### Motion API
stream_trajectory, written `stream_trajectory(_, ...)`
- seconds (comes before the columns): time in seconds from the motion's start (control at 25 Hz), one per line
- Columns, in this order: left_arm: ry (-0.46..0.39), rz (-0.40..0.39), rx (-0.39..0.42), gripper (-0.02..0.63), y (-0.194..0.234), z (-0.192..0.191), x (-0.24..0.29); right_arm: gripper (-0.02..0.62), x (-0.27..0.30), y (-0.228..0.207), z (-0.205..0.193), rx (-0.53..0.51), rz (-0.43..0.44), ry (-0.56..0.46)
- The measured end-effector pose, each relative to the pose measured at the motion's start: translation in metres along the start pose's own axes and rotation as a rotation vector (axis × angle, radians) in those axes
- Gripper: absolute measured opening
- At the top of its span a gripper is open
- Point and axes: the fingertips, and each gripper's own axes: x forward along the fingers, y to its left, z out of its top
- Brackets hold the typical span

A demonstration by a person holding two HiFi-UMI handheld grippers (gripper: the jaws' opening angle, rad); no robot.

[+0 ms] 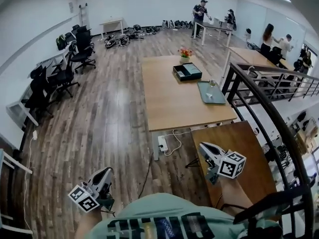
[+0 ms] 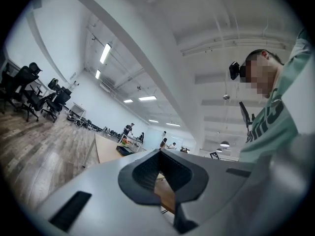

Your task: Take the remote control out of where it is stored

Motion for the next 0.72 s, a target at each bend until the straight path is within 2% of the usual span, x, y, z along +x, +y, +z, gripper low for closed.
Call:
stream_trajectory(0.32, 0.018, 0.050, 0.025, -0.008, -0.012, -0.010, 0.068, 0.006, 0.001, -0.071, 0.020, 0.027, 0.060, -0.003)
stream_trajectory(0.52, 0.049, 0.052, 0.019, -0.008, -0.012, -0.013, 0.096, 0.006, 0.004, -0.096, 0.026, 0.061, 0.060, -0.014)
stream_trajectory(0.72, 0.069, 0.048, 0.001, -0.008, 0.006, -0.016, 0.116, 0.006, 0.011, -0.119, 0.021, 0.089, 0.034, -0.007)
